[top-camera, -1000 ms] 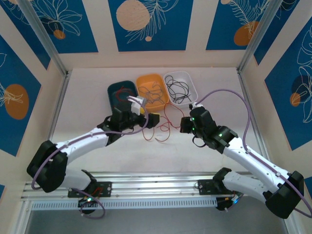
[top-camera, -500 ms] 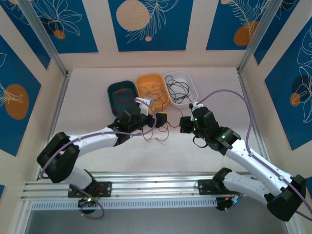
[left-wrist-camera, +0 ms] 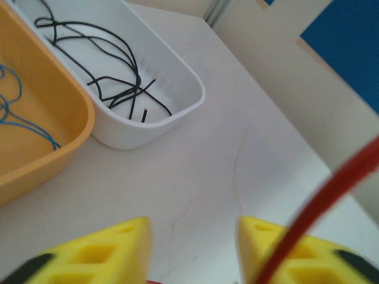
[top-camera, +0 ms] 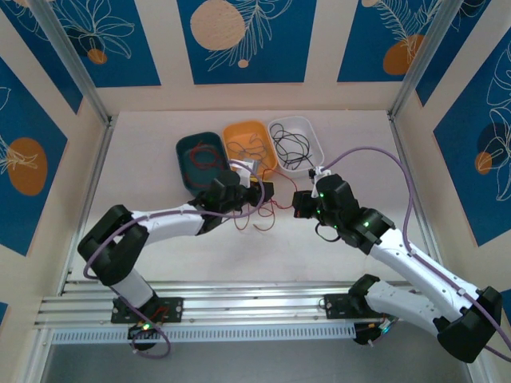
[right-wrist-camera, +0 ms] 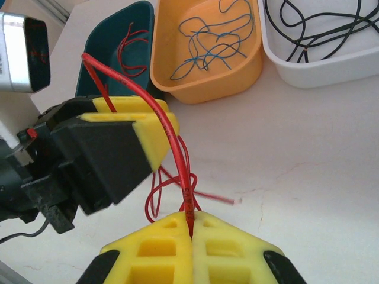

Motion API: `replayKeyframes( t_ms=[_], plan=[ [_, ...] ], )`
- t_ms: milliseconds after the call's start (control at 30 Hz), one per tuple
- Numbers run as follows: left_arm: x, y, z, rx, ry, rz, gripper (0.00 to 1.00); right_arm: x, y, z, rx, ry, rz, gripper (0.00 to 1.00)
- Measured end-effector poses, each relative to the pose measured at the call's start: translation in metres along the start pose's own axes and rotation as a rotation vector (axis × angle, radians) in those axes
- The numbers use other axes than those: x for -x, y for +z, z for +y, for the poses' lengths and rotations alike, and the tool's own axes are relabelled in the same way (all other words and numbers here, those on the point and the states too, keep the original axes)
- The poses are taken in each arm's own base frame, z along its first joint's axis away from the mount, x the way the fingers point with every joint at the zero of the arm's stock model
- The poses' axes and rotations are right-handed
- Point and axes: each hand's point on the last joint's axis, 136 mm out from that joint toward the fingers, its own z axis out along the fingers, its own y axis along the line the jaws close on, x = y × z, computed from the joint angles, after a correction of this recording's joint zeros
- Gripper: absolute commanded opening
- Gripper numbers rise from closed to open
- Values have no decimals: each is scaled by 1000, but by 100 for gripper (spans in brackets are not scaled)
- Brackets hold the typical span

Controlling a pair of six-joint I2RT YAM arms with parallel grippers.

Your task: Untangle the cables

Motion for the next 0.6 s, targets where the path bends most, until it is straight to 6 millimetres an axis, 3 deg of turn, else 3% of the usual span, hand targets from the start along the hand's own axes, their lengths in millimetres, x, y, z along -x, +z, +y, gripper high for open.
replayKeyframes(
  t_ms=[133, 200, 400, 467, 600],
  plan=[
    [8, -1, -4, 1, 37, -15, 4, 0, -5, -4, -16, 0, -6, 0],
    [12, -5, -7, 0, 67, -19, 0, 0, -7, -8, -37, -1, -11, 2],
    [34, -29, -26, -27, 130, -51, 0, 0, -8, -25, -114, 30, -19, 51],
    [41, -35, -36, -60, 141, -57, 0, 0, -8, -30, -133, 45, -20, 59],
    [45, -44, -53, -130, 148, -46, 0, 1, -6, -40, -166, 78, -17, 64]
  ],
)
